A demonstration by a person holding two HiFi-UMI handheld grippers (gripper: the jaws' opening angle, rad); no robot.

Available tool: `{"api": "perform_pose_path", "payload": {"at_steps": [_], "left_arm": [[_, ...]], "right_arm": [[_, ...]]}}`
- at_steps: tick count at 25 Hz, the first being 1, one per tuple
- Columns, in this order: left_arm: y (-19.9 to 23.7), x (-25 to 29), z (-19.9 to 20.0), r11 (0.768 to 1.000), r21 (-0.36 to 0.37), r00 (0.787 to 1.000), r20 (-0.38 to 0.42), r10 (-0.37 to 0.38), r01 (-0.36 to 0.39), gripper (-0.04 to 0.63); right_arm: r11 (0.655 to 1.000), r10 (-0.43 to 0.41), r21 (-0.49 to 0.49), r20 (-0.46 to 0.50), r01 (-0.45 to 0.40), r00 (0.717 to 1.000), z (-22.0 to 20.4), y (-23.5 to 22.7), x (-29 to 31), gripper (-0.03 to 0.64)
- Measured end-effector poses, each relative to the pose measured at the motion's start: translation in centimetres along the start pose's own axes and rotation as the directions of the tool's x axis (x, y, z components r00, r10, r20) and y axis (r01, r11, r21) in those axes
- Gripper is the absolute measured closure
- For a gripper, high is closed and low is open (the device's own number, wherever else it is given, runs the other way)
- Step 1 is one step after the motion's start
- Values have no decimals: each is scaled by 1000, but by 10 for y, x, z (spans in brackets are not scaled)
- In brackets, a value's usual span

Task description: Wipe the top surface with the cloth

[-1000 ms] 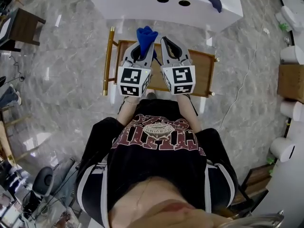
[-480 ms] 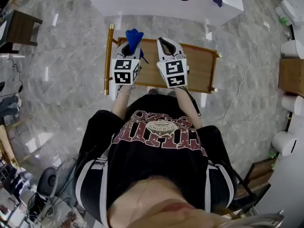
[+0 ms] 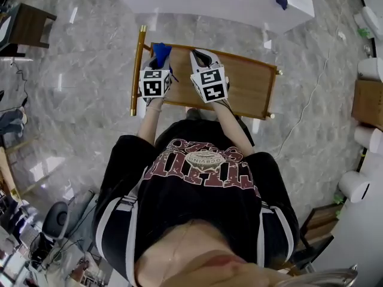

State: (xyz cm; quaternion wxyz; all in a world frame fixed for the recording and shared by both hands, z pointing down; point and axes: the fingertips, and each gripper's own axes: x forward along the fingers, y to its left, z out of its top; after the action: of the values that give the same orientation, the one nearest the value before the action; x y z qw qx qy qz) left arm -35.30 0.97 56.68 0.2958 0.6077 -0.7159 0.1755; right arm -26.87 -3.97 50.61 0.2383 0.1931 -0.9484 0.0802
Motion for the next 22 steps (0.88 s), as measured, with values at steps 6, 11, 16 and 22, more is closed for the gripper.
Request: {"api": "perform_pose_path", "payload": {"at_steps": [6, 11, 16, 22], "left_arm": [[38, 37, -44, 999, -14, 986, -162, 48, -51, 495], [62, 64, -65, 996, 33, 960, -267, 86, -80, 495], [77, 86, -75, 994, 42, 939, -324, 114, -106, 495], [85, 110, -94, 989, 52, 908, -392, 146, -137, 495]], "right_arm": [[1000, 26, 13, -83, -25, 996, -32, -2, 27, 598], [992, 42, -112, -150, -59, 988, -47, -20, 23, 598], [981, 43, -175, -213, -82, 976, -73, -49, 10, 598], [987, 110, -89, -248, -135, 963, -106, -88, -16, 598]]}}
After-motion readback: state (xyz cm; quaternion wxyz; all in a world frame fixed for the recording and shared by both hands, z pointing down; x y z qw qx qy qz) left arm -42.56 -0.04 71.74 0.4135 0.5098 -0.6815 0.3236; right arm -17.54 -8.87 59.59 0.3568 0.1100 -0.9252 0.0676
